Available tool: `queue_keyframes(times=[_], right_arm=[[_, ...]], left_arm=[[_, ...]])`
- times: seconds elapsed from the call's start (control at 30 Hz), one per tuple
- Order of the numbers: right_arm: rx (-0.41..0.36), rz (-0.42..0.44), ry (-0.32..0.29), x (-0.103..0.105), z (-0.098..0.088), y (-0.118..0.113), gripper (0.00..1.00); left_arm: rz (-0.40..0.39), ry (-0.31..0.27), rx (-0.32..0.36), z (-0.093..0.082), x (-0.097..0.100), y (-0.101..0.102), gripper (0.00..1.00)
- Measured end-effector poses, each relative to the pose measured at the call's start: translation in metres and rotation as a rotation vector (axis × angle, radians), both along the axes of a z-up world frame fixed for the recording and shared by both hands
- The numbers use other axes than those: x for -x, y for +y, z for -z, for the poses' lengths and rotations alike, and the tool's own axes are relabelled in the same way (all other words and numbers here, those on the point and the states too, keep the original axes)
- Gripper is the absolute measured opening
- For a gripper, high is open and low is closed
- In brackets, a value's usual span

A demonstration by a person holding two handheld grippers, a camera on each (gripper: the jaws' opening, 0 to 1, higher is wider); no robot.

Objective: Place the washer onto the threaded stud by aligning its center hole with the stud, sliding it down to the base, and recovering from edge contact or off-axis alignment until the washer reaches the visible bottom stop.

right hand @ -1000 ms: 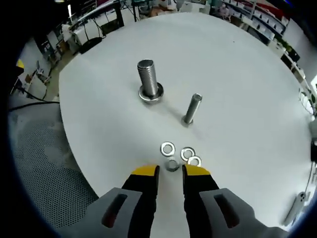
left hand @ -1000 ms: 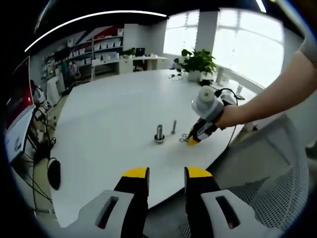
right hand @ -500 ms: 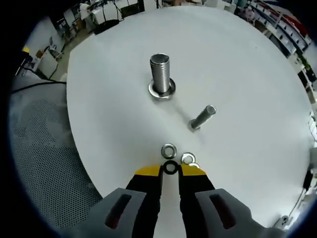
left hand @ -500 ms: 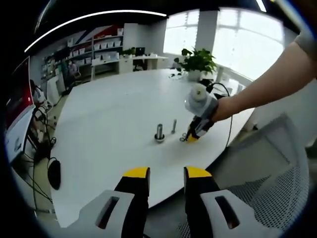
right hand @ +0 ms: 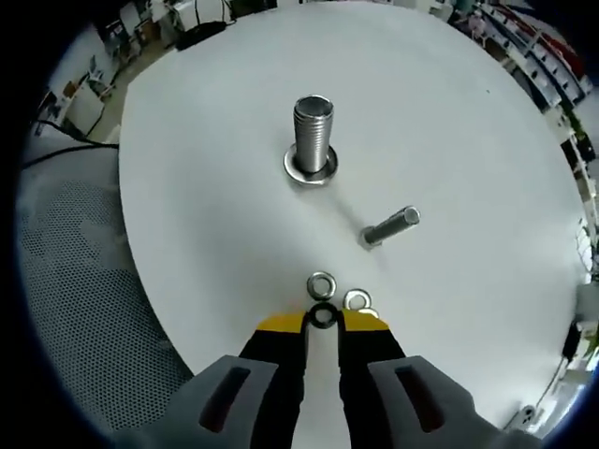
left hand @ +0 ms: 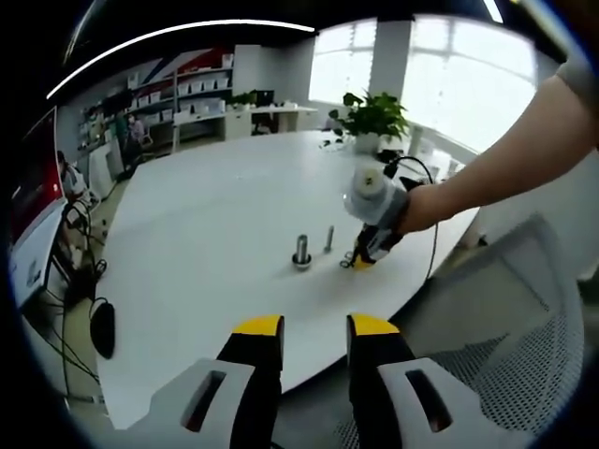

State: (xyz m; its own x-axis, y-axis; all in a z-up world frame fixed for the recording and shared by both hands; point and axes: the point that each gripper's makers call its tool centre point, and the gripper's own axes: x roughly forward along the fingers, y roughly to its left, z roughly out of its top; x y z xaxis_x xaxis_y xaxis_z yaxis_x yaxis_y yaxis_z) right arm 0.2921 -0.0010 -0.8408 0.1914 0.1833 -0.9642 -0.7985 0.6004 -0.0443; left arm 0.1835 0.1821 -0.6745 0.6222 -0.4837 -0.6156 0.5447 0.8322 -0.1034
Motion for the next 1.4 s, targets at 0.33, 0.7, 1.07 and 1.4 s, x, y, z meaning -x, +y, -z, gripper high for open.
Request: queue_keyframes(times=[0.33, 0.7, 1.07, 1.4], right_arm=[[-0.034, 0.021, -0.035, 0.000, -0.001, 0.000, 0.13], [-0.063, 0.021, -0.057, -0.002, -0.017, 0.005, 0.13], [-0.092, 0.006, -0.132, -0.024, -0.050, 0.008, 0.13], [-0.126, 0.015, -0.186, -0.044, -0.068, 0.012, 0.13]], left_arm=[[0.006, -0.003, 0.008, -0.001, 0.000, -0.001, 0.24], [0.005, -0.001, 0.007, 0.000, 0.000, 0.000, 0.24], [0.005, -0.010, -0.002, -0.001, -0.001, 0.001, 0.24], [0.006, -0.010, -0.004, -0.001, -0.001, 0.001, 0.24]])
